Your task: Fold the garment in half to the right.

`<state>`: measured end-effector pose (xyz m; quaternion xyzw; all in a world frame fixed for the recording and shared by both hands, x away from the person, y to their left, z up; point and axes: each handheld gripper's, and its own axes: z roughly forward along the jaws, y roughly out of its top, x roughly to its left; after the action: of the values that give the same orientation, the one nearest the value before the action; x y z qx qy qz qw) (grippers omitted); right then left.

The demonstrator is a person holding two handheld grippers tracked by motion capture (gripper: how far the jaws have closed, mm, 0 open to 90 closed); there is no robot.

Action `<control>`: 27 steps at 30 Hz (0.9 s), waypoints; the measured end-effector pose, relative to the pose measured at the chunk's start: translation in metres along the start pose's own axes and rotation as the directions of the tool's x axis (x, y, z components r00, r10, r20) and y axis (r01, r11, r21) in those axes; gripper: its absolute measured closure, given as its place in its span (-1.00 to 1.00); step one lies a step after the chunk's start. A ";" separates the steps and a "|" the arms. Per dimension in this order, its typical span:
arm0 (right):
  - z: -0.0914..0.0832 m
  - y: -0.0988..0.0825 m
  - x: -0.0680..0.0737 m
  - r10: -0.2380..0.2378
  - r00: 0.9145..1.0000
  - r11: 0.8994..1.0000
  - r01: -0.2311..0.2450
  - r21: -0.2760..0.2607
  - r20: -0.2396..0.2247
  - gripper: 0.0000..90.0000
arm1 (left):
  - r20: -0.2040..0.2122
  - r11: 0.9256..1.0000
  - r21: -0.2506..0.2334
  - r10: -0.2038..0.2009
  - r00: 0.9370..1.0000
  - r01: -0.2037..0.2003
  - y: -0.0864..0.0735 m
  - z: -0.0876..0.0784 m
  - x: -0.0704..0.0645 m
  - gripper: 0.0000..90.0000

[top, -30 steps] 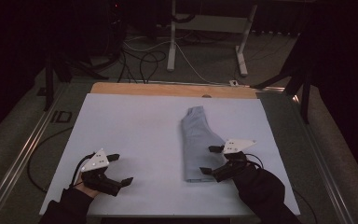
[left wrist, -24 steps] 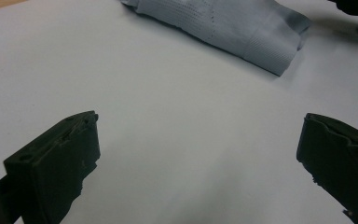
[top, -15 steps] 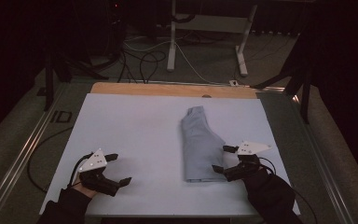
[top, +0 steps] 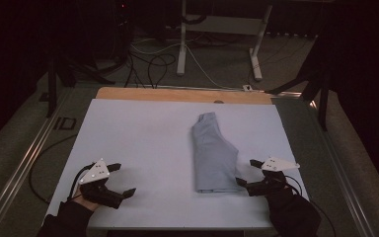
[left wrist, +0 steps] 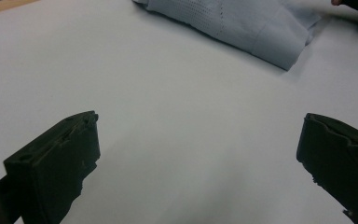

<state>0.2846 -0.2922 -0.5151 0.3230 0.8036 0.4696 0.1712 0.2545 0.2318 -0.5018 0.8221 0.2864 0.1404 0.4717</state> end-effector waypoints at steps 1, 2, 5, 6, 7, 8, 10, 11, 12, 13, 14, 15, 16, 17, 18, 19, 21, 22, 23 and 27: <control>-0.001 -0.002 -0.001 0.003 1.000 1.000 -0.003 -0.003 0.007 -0.80 | -0.004 1.000 0.000 -0.002 1.000 0.002 -0.001 -0.001 0.000 -0.99; -0.003 -0.004 -0.001 0.016 1.000 1.000 -0.016 -0.005 0.012 -0.80 | -0.004 1.000 0.000 -0.007 1.000 0.007 -0.002 -0.001 0.000 -0.99; -0.006 -0.008 0.000 0.028 0.999 1.000 -0.028 -0.012 0.016 -0.80 | -0.009 1.000 0.001 -0.009 1.000 0.009 -0.004 -0.002 0.000 -0.99; -0.007 -0.009 0.000 0.026 0.999 1.000 -0.026 -0.008 0.021 -0.80 | -0.009 1.000 -0.001 -0.012 1.000 0.012 -0.005 -0.002 0.000 -0.99; -0.009 -0.011 0.000 0.030 0.999 1.000 -0.030 -0.007 0.025 -0.80 | -0.007 1.000 0.000 -0.012 1.000 0.012 -0.005 -0.002 0.000 -0.99; -0.010 -0.012 0.000 0.038 0.999 0.999 -0.038 -0.010 0.027 -0.80 | -0.006 1.000 0.003 -0.013 1.000 0.013 -0.006 -0.001 -0.001 -0.99; -0.014 -0.015 0.000 0.057 0.998 0.998 -0.056 -0.009 0.032 -0.80 | -0.003 1.000 0.014 -0.007 1.000 0.008 -0.007 0.000 -0.002 -0.99; -0.015 -0.017 -0.001 0.059 0.998 0.998 -0.058 -0.011 0.039 -0.80 | -0.002 1.000 0.015 -0.009 1.000 0.009 -0.008 0.000 -0.002 -0.99; -0.016 -0.018 -0.001 0.066 0.997 0.998 -0.066 -0.011 0.044 -0.80 | 0.000 1.000 0.015 -0.014 1.000 0.014 -0.009 0.000 -0.002 -0.99; -0.016 -0.019 -0.002 0.078 0.996 0.997 -0.077 -0.008 0.040 -0.80 | 0.000 1.000 0.015 -0.014 1.000 0.014 -0.009 0.001 -0.002 -0.99; -0.017 -0.020 -0.002 0.085 0.996 0.996 -0.084 -0.010 0.035 -0.80 | -0.003 1.000 0.015 -0.013 1.000 0.013 -0.010 0.001 -0.002 -0.99; -0.016 -0.020 -0.001 0.071 0.997 0.997 -0.071 -0.010 0.041 -0.80 | -0.003 1.000 0.010 -0.016 1.000 0.016 -0.010 0.001 -0.002 -0.99; -0.016 -0.020 -0.001 0.071 0.997 0.997 -0.071 -0.010 0.041 -0.80 | -0.003 1.000 0.003 -0.021 1.000 0.021 -0.011 0.001 -0.001 -0.99; -0.015 -0.019 0.000 0.069 0.997 0.998 -0.069 -0.009 0.040 -0.80 | -0.007 1.000 0.000 -0.024 1.000 0.024 -0.011 0.001 -0.001 -0.99; -0.014 -0.019 0.000 0.062 0.997 0.998 -0.062 -0.007 0.039 -0.80 | -0.012 1.000 -0.001 -0.026 1.000 0.026 -0.012 0.002 -0.001 -0.99; -0.013 -0.020 0.001 0.060 0.997 0.998 -0.060 0.001 0.038 -0.80 | -0.021 1.000 0.001 -0.021 1.000 0.021 -0.013 0.002 -0.002 -0.99; -0.011 -0.020 0.002 0.044 0.998 0.999 -0.044 0.005 0.039 -0.80 | -0.029 1.000 0.008 -0.015 0.999 0.015 -0.014 0.004 -0.003 -0.99; -0.011 -0.020 0.002 0.044 0.998 0.999 -0.044 0.005 0.039 -0.80 | -0.029 1.000 0.007 -0.016 0.999 0.017 -0.014 0.004 -0.003 -0.99; -0.011 -0.020 0.002 0.043 0.998 0.999 -0.044 0.003 0.039 -0.80 | -0.028 1.000 0.007 -0.015 0.999 0.015 -0.014 0.005 -0.003 -0.99; -0.011 -0.019 0.003 0.033 0.998 0.999 -0.033 -0.004 0.045 -0.80 | -0.036 1.000 0.005 -0.012 0.999 0.012 -0.014 0.007 -0.004 -0.99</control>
<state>0.2690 -0.3038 -0.5262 0.3466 0.7932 0.4663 0.1823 0.2497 0.2299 -0.5171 0.8188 0.3003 0.1517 0.4653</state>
